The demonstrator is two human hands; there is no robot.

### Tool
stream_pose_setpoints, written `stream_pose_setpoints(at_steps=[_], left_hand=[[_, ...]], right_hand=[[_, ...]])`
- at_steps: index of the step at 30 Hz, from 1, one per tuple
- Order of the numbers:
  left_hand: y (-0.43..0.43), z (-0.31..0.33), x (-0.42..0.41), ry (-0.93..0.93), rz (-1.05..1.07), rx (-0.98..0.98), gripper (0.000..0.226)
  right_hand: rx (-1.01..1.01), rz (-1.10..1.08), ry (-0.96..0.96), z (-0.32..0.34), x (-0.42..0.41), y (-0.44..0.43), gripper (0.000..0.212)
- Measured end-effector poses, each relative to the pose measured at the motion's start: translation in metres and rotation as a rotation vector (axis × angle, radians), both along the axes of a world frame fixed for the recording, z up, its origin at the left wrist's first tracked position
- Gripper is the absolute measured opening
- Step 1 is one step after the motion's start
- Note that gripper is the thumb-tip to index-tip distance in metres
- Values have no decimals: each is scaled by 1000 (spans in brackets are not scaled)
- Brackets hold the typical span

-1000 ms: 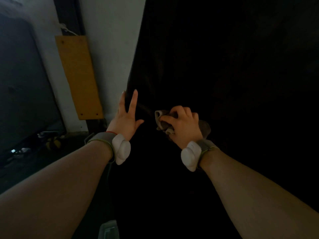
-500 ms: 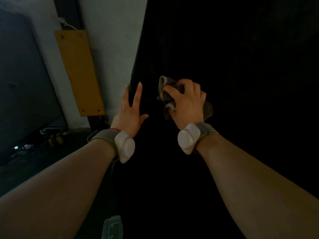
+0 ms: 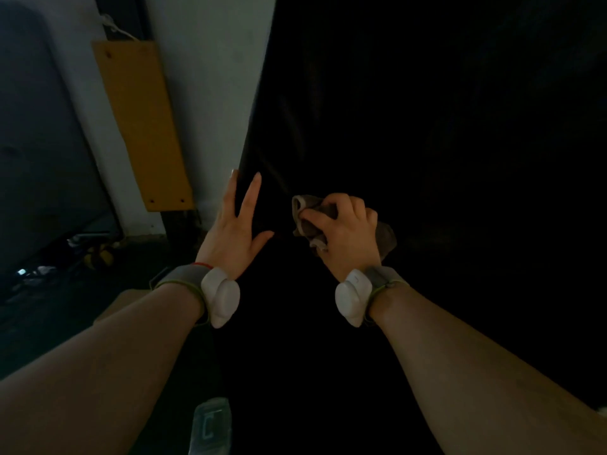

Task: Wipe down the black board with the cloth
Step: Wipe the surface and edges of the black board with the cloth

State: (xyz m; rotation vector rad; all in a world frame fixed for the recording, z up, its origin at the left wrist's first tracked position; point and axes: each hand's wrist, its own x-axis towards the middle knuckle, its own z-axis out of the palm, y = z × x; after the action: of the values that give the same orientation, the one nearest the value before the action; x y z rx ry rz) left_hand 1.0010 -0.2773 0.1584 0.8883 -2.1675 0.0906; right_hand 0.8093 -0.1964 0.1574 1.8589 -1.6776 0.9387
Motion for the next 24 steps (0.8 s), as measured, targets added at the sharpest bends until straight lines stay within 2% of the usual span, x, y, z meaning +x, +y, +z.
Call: stream_pose_setpoints(at_steps=[5, 10, 12, 17, 20, 24], left_hand=[[3, -30, -3, 49, 46, 116, 105], [2, -30, -9, 48, 105, 128, 108], [0, -29, -7, 37, 92, 136, 108], [-5, -31, -2, 59, 65, 130, 106], [-7, -32, -2, 61, 59, 123, 105], [-5, -33, -4, 68, 95, 101, 107]], right_hand=[[121, -43, 53, -31, 1, 5, 48], [220, 10, 130, -41, -2, 10, 47], [163, 47, 135, -29, -6, 15, 46], [-197, 53, -158, 32, 0, 14, 47], [-160, -14, -149, 48, 3, 0, 49], [-114, -23, -87, 23, 6, -6, 48]])
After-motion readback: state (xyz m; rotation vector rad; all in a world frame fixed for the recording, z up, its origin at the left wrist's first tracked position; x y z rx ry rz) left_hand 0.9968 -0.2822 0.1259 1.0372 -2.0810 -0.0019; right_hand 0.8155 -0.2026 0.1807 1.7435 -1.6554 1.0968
